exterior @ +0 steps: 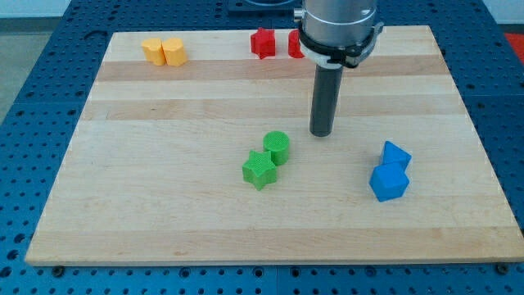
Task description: Push your arm closer to the green star
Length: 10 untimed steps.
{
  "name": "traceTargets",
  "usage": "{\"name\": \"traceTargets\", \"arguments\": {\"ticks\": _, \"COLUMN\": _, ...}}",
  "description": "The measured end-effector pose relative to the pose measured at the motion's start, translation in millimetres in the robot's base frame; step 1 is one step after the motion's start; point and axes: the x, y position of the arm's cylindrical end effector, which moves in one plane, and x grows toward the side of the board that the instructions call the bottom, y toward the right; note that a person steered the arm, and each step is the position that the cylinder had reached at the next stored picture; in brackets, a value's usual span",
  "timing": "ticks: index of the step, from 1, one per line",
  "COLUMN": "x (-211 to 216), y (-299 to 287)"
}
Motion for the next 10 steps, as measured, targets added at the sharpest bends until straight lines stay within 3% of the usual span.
{"name": "traceTargets", "arguments": {"ticks": 5, "x": 75, "y": -15}}
{"name": "traceTargets", "arguments": {"ticks": 10, "x": 86, "y": -46}}
